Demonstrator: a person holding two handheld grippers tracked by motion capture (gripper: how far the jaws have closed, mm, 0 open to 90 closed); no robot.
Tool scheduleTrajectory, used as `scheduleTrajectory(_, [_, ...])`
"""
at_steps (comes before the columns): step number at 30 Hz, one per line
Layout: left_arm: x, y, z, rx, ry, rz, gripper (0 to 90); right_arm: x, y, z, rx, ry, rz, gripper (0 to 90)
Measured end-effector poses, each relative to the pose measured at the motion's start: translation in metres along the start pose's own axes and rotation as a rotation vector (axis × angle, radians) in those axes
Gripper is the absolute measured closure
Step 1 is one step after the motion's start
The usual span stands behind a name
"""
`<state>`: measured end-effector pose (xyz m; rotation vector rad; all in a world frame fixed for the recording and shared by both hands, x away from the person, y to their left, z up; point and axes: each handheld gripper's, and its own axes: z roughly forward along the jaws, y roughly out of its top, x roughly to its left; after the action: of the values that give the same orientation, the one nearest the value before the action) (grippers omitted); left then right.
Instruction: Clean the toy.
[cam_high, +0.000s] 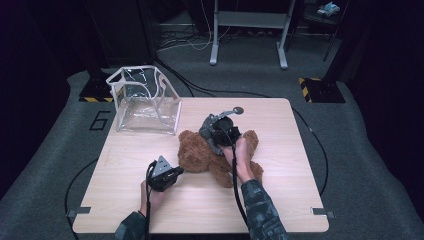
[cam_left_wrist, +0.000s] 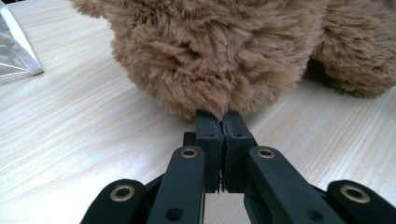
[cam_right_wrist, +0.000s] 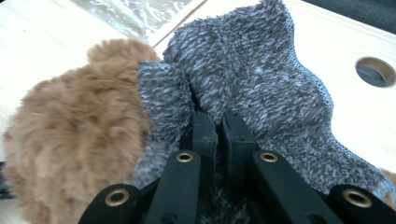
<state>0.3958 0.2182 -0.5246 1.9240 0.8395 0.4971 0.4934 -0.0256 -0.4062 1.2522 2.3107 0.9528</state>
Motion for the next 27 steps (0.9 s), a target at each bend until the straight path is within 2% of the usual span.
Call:
scheduleTrajectory(4, [0.0, 0.0, 0.0, 0.002, 0.0, 0.001, 88.5, -0.01, -0.004, -0.006, 0.001, -0.043, 0.012, 85.6])
scheduleTrajectory(5, [0.0, 0.0, 0.0, 0.007, -0.006, 0.003, 88.6, -0.014, -0.005, -0.008, 0.003, -0.054, 0.002, 85.6])
scheduleTrajectory(6, [0.0, 0.0, 0.0, 0.007, -0.006, 0.003, 88.6, -0.017, -0.006, -0.01, 0.003, -0.059, 0.024, 85.6])
scheduleTrajectory(7, [0.0, 0.0, 0.0, 0.008, -0.007, 0.004, 88.6, -0.021, -0.008, -0.012, -0.001, -0.066, 0.021, 85.6])
scheduleTrajectory(13, [0.0, 0.001, 0.0, 0.011, -0.006, 0.009, 88.7, -0.046, -0.022, -0.026, -0.003, -0.104, 0.084, 85.6])
scheduleTrajectory(20, [0.0, 0.001, 0.0, 0.011, -0.005, 0.01, 88.8, -0.079, -0.045, -0.035, -0.01, -0.139, 0.177, 85.6])
scheduleTrajectory(27, [0.0, 0.001, 0.0, 0.008, -0.002, 0.004, 88.8, -0.098, -0.066, -0.036, 0.021, -0.181, 0.228, 85.6])
